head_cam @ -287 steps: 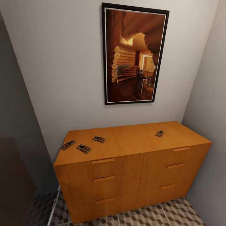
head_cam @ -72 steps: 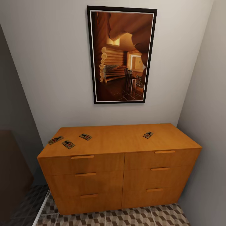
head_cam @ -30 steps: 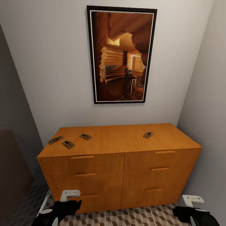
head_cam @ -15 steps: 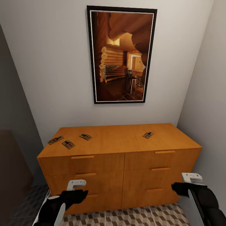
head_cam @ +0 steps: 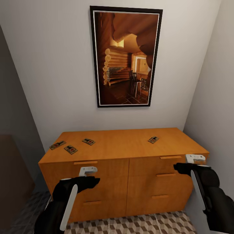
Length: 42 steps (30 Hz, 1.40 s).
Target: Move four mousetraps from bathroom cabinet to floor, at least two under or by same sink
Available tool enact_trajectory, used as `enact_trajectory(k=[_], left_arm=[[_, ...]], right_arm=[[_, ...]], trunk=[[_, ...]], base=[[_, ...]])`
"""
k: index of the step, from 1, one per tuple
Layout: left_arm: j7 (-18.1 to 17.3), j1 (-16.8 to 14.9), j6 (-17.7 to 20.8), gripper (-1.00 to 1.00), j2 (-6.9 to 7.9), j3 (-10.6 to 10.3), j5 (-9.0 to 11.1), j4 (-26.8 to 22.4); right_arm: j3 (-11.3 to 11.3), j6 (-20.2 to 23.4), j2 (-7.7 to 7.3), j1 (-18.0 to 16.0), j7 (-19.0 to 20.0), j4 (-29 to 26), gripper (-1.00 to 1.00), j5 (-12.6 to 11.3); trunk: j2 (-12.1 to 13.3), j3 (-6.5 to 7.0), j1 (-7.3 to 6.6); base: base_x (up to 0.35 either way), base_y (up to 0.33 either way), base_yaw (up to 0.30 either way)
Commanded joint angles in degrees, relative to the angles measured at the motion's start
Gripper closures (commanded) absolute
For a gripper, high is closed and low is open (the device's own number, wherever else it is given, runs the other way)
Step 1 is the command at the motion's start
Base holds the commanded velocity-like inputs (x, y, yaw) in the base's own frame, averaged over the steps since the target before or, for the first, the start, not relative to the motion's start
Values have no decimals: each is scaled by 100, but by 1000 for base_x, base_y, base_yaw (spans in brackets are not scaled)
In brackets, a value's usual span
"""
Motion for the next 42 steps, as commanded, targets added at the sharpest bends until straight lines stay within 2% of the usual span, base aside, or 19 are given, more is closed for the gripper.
enact_trajectory(k=[1,13,22,29,37,42], left_arm=[[0,-103,62,-100,-25,-15,15,-5],[-3,-984,206,-100,-141,-121,59,-7],[-7,-1478,221,-100,-163,-126,72,-7],[-10,-1941,221,-100,-186,-131,103,-4],[-3,-2241,221,-100,-175,-145,112,10],[-10,-2338,221,-100,-79,-136,111,27]], right_arm=[[7,27,-2,-108,16,-3,-100,38],[25,27,-1,-1078,6,30,-100,19],[65,27,6,-1538,-13,135,-100,7],[261,27,28,-1936,-31,396,-100,-3],[418,27,55,-2263,-52,856,-100,-2],[466,27,78,-2433,-61,1282,-100,3]], trunk=[[-4,-7,0],[-4,-7,0],[-4,-7,0],[-4,-7,0],[-4,-7,0],[-4,-7,0]], base=[[0,0,0],[0,0,0],[0,0,0],[0,0,0],[0,0,0],[0,0,0]])
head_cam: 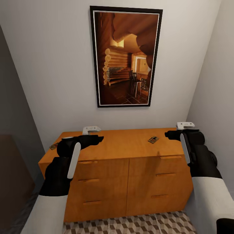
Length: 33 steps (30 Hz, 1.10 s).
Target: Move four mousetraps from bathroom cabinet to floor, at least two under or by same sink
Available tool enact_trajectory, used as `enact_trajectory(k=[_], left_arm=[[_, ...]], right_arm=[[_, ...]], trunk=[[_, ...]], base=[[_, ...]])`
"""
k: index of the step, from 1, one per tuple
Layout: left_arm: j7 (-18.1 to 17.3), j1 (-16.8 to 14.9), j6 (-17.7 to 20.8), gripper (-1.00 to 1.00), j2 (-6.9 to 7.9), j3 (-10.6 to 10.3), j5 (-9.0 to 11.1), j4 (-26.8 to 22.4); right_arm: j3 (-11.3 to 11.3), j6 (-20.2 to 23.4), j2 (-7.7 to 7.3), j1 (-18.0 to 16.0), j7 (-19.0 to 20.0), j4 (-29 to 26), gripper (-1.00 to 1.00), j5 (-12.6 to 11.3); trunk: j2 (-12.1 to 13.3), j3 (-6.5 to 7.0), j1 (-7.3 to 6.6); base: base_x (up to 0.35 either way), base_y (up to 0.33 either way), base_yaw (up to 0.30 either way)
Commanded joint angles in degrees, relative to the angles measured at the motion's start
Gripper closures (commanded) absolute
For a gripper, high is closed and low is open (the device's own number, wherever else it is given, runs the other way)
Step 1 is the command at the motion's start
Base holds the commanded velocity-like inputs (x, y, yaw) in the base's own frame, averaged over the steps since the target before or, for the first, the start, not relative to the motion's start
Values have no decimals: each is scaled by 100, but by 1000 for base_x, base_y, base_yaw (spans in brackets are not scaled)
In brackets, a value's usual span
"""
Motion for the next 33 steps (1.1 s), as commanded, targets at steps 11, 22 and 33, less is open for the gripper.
enact_trajectory(k=[11,22,33], left_arm=[[3,-50,26,-100,271,-65,-9,-16],[23,-53,26,-100,323,-127,-63,-14],[28,-56,26,-100,350,-116,-67,-11]], right_arm=[[23,26,21,-79,15,315,-100,53],[31,26,32,-91,29,357,-100,55],[38,26,37,-91,16,340,-100,62]], trunk=[[-4,-7,0],[-4,-7,0],[-4,-7,0]], base=[[0,0,0],[13,0,0],[220,0,0]])
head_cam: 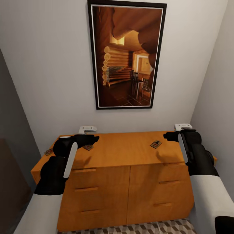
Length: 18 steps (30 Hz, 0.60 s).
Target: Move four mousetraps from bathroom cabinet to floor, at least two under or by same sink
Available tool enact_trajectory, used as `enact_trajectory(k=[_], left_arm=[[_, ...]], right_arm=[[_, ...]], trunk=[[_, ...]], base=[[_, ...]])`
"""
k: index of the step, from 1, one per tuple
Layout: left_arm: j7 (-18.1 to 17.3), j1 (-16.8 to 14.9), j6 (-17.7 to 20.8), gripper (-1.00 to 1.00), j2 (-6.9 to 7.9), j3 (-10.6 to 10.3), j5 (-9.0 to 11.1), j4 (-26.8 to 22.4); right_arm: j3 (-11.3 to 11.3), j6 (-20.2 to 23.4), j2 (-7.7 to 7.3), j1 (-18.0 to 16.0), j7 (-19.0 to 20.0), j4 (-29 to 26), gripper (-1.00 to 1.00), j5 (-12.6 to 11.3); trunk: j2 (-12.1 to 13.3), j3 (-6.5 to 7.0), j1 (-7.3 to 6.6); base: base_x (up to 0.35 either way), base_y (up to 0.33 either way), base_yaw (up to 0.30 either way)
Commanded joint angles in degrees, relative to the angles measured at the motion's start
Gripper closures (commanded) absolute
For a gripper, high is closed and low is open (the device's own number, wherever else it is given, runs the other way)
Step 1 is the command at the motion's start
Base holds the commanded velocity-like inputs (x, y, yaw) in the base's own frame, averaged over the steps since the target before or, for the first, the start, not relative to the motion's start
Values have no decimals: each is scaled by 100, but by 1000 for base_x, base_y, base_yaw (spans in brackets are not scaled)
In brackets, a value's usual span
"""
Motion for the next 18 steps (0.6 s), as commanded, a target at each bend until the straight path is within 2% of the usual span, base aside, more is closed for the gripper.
enact_trajectory(k=[1,14,18], left_arm=[[2,-5,26,-100,1,3,19,-4],[7,-5,26,-100,20,-12,18,5],[7,-4,26,-100,21,-14,18,5]], right_arm=[[5,26,0,-6,20,-7,-100,40],[93,26,148,-10,-25,12,-100,73],[98,26,163,-10,-43,21,-100,79]], trunk=[[-3,-7,3],[-3,-7,3],[-3,-7,3]], base=[[293,0,0],[311,0,0],[216,0,0]])
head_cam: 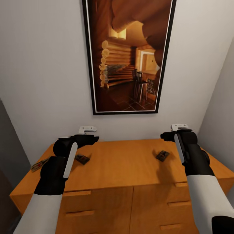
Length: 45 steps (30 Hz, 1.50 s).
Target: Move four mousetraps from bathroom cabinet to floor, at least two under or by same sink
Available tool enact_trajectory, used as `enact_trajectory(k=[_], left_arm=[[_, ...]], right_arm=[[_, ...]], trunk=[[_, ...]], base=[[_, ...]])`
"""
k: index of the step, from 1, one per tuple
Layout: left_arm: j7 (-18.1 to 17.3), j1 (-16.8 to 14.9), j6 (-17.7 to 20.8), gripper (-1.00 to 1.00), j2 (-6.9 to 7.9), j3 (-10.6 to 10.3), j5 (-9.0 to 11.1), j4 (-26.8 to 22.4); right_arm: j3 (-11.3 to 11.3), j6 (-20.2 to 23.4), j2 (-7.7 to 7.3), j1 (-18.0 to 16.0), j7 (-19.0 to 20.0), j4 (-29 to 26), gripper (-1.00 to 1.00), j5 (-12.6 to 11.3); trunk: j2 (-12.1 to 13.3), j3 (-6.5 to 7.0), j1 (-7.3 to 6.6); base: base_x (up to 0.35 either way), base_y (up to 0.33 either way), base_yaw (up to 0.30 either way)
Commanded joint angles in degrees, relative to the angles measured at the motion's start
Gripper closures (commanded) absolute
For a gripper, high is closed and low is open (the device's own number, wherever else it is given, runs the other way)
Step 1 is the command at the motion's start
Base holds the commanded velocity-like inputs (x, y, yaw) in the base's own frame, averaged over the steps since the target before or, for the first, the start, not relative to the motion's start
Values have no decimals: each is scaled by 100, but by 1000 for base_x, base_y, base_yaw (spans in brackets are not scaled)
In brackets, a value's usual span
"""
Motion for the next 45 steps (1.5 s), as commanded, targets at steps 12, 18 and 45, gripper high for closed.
enact_trajectory(k=[12,18,45], left_arm=[[1,-5,26,-100,-1,1,25,0],[1,-3,26,-100,-1,0,45,19],[-8,-2,26,-100,138,7,124,365]], right_arm=[[7,26,12,-2,-5,22,-100,35],[13,26,7,-2,22,27,-100,34],[-49,26,32,-5,-52,395,-100,-1]], trunk=[[-4,-7,2],[-4,-7,2],[-4,-7,2]], base=[[53,0,0],[7,0,0],[0,0,0]])
